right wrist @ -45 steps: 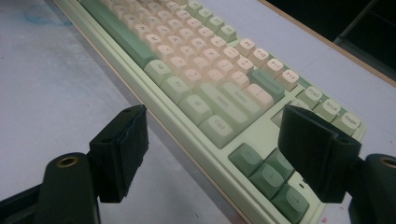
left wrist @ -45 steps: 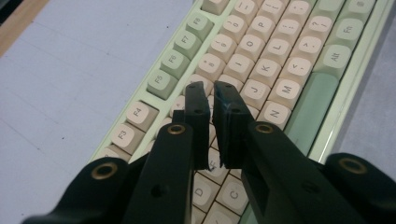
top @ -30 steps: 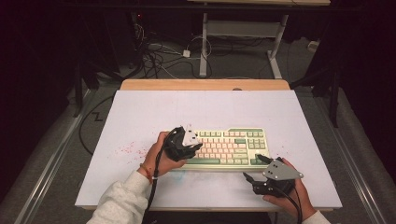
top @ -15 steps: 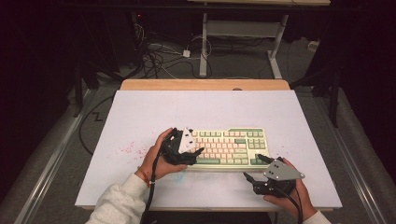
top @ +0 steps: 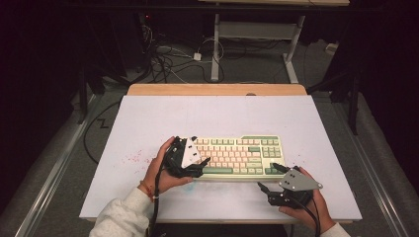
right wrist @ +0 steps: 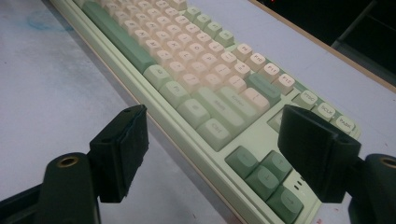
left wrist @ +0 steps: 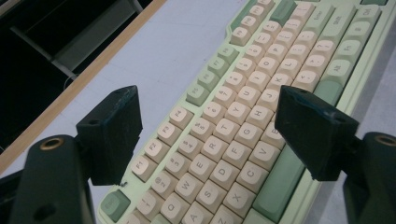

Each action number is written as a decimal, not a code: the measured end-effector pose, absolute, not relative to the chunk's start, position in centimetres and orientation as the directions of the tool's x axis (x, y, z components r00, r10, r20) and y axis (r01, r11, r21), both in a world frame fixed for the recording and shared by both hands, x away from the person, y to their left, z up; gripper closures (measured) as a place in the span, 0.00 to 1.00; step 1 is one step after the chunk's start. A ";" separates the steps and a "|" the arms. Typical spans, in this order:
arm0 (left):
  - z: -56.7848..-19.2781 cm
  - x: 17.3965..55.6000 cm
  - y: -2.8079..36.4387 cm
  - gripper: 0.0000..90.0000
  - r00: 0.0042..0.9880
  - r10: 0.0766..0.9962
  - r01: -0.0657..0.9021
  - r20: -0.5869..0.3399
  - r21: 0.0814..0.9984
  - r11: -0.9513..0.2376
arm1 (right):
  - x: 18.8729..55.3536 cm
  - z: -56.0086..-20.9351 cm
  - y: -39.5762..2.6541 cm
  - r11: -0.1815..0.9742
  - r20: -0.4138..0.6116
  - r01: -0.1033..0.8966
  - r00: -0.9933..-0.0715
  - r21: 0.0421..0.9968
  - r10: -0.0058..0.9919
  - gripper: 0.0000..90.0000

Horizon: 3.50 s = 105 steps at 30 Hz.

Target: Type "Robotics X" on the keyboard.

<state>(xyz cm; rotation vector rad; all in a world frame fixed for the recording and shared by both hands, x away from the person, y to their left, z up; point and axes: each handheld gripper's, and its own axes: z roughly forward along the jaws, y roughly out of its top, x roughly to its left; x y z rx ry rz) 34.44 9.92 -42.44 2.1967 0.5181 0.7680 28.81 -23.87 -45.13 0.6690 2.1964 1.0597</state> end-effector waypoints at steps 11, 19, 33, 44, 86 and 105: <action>-43.1 33.3 11.4 0.20 0.731 0.569 0.127 0.376 0.745 -0.655 | 28.8 -45.1 -23.9 0.552 -0.298 0.177 -0.689 0.815 0.661 0.27; -43.8 32.6 12.8 0.20 0.715 0.580 0.135 0.389 0.738 -0.662 | 28.9 -45.1 -23.9 0.552 -0.297 0.180 -0.688 0.814 0.662 0.27; -44.8 31.3 15.7 0.20 0.696 0.616 0.194 0.369 0.729 -0.656 | 29.2 -44.8 -23.7 0.549 -0.297 0.180 -0.684 0.816 0.666 0.30; -45.9 30.3 17.0 0.19 0.693 0.638 0.240 0.335 0.727 -0.643 | 29.8 -44.5 -23.1 0.536 -0.282 0.196 -0.678 0.821 0.679 0.32; -47.7 30.1 17.1 0.19 0.725 0.627 0.300 0.285 0.689 -0.660 | 35.8 -43.8 -17.2 0.595 -0.210 0.281 -0.754 0.753 0.622 1.00; -47.7 30.2 17.3 0.19 0.729 0.623 0.305 0.282 0.681 -0.666 | 38.7 -44.0 -13.7 0.618 -0.207 0.288 -0.770 0.731 0.604 1.00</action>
